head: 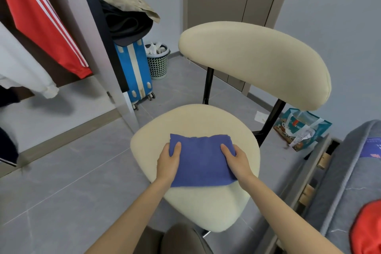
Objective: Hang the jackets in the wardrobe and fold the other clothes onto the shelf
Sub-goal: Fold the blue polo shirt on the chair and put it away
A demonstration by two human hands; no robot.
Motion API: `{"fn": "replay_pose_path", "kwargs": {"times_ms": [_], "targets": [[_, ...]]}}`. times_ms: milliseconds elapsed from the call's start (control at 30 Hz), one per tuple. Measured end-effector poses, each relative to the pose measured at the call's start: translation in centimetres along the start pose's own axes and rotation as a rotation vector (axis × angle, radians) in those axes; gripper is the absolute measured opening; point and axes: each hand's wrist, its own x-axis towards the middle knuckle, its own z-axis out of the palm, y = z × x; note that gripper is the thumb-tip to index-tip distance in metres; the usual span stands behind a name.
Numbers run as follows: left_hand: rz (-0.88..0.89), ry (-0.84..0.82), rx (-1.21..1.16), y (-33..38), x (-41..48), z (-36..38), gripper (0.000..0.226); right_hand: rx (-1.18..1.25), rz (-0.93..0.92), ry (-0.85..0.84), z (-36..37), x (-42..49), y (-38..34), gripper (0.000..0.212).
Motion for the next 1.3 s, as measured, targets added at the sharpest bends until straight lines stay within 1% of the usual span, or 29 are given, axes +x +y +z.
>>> {"fn": "replay_pose_path", "kwargs": {"times_ms": [167, 267, 333, 467, 633, 800, 933, 1000, 1133, 1300], "targets": [[0.077, 0.066, -0.059, 1.6, -0.7, -3.3, 0.022, 0.007, -0.172, -0.007, 2.0, -2.0, -3.5, 0.028], [0.081, 0.117, -0.114, 1.9, -0.3, -5.8, 0.011, 0.008, -0.240, -0.029, 4.1, -2.5, -5.3, 0.024], [0.083, 0.160, -0.150, 2.1, 0.7, -7.3, 0.010, 0.000, -0.276, -0.049, 5.7, -2.2, -6.4, 0.021], [0.087, 0.260, -0.158, 2.6, 3.5, -10.5, 0.014, -0.004, -0.301, -0.102, 10.0, -0.3, -8.9, 0.013], [0.029, 0.309, -0.149, 6.6, 4.9, -15.5, 0.011, -0.038, -0.281, -0.160, 13.9, 0.5, -14.7, 0.014], [0.001, 0.388, -0.157, 14.7, 3.6, -22.2, 0.019, -0.060, -0.282, -0.250, 16.8, -1.8, -24.5, 0.007], [0.011, 0.463, -0.175, 23.2, 1.1, -28.8, 0.018, -0.071, -0.344, -0.348, 19.2, -5.4, -35.0, 0.014], [0.023, 0.500, -0.184, 27.7, -0.4, -32.3, 0.019, -0.076, -0.376, -0.389, 20.3, -7.6, -40.5, 0.013], [0.081, 0.565, -0.175, 35.6, -2.4, -38.9, 0.022, -0.053, -0.469, -0.457, 22.9, -10.9, -50.0, 0.011], [0.225, 0.613, -0.163, 45.2, -5.0, -46.9, 0.020, -0.012, -0.601, -0.546, 25.8, -15.1, -61.8, 0.019]]}}
